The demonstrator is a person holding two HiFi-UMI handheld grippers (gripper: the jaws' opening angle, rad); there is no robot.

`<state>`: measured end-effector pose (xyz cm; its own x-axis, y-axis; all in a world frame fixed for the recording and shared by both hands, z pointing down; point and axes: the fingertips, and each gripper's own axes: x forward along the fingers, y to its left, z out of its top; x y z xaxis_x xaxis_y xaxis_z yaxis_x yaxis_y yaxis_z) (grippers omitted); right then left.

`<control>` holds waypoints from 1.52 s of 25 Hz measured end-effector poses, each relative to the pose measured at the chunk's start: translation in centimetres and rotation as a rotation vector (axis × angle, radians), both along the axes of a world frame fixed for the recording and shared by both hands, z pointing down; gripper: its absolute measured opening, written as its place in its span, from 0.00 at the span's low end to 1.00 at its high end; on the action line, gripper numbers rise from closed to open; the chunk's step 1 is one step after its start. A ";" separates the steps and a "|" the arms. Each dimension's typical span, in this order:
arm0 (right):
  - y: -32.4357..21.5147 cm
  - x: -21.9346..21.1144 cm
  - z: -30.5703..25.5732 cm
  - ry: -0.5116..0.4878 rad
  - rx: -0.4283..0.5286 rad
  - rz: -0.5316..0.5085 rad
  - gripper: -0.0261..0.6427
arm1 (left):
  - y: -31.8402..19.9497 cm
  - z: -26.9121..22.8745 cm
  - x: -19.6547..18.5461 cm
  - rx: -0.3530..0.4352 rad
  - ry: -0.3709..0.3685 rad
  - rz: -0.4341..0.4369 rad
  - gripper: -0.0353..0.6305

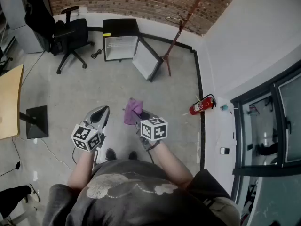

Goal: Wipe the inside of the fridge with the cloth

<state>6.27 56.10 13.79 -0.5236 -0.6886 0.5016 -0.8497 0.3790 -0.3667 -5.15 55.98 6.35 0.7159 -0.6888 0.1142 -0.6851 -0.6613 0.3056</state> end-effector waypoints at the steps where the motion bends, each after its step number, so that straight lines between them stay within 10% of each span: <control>1: 0.0 -0.2 0.0 0.001 -0.001 -0.001 0.16 | 0.0 0.1 -0.3 0.001 0.000 0.000 0.08; 28: -4.4 -2.0 3.2 -0.009 -0.082 0.172 0.17 | -6.4 3.7 -6.5 -0.079 0.021 0.045 0.08; 38: -18.1 1.6 6.6 -0.076 -0.125 0.147 0.17 | -17.6 5.9 -3.7 -0.111 -0.031 -0.027 0.08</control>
